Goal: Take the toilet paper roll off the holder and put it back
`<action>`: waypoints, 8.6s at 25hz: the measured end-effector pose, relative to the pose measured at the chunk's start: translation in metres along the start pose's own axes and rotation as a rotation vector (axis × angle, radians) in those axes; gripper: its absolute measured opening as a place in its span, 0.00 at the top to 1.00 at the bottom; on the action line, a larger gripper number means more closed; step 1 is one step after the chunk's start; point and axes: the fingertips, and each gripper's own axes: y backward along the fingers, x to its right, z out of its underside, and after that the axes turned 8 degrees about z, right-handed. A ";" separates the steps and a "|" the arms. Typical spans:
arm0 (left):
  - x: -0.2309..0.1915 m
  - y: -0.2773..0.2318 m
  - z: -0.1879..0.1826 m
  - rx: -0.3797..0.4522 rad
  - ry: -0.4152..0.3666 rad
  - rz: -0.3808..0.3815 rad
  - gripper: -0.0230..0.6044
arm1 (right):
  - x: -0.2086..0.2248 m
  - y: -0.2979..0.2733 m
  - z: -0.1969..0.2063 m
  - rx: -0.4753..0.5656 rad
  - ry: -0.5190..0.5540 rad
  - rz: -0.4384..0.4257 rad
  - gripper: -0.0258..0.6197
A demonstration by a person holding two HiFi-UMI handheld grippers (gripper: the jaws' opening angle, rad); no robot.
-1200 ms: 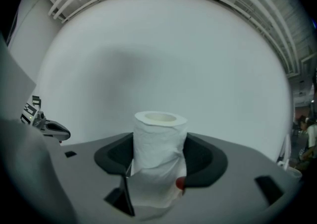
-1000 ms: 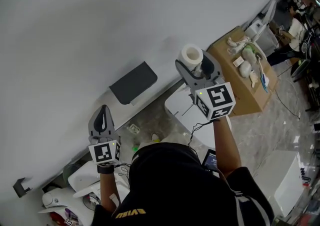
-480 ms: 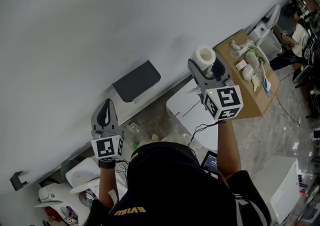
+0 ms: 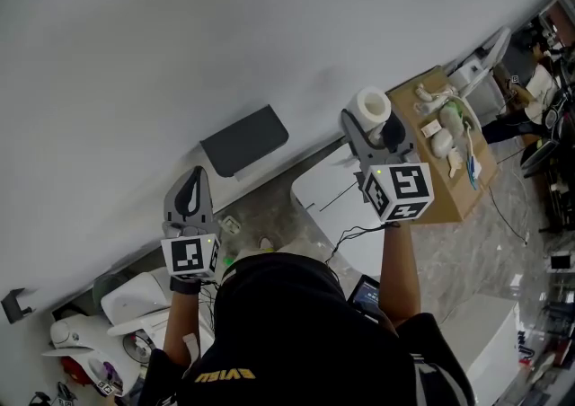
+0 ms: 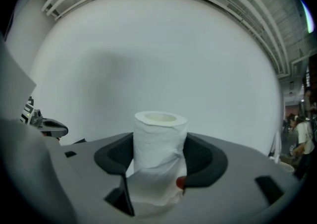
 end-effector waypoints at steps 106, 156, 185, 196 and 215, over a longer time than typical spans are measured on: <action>-0.010 0.036 0.012 -0.049 0.054 -0.127 0.95 | -0.213 -0.058 0.031 0.032 0.029 -0.494 0.50; 0.011 0.026 0.014 -0.072 0.045 -0.072 0.95 | -0.189 -0.041 0.031 0.012 0.002 -0.429 0.45; 0.127 0.096 -0.026 -0.123 -0.026 -0.142 0.95 | -0.112 0.107 0.026 0.033 -0.048 -0.498 0.49; 0.190 0.159 -0.023 -0.180 -0.003 -0.231 0.95 | -0.094 0.179 0.036 0.056 -0.060 -0.543 0.52; 0.150 0.179 -0.048 -0.078 -0.009 -0.087 0.95 | -0.100 0.216 0.005 0.071 -0.025 -0.364 0.53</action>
